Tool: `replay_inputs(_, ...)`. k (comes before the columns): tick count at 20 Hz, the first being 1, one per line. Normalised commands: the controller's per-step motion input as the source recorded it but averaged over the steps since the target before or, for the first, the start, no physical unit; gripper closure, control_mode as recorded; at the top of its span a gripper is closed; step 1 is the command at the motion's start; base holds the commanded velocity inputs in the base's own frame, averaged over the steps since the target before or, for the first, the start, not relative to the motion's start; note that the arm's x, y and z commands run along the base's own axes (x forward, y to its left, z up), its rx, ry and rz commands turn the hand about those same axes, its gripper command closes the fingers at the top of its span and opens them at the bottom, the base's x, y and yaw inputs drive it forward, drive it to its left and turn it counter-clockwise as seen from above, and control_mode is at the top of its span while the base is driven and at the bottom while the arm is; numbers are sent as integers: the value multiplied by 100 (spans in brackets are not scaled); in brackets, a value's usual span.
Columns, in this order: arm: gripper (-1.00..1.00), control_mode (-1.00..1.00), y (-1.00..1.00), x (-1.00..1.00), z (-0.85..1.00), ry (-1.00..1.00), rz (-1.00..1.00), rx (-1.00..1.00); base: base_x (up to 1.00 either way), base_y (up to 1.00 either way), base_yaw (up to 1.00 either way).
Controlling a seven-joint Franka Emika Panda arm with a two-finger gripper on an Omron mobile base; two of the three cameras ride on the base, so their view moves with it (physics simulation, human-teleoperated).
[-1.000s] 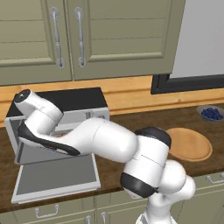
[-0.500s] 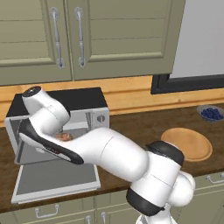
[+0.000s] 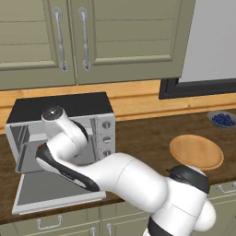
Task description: Pick up the kebab skewer and baguette bread, and place them inside the toaster oven. Close the toaster oven door and start by setting the timer.
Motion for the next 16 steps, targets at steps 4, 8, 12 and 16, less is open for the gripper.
replay_inputs(4,-100,-100,1,-1,-9,-10,-48,20,0,0,0)
replay_inputs(8,-100,-100,0,-24,-4,0,-40,18,0,0,0)
replay_inputs(12,-100,-100,0,-28,-27,0,-26,9,0,0,0)
replay_inputs(16,-100,-100,0,-27,-25,-1,-20,6,0,0,0)
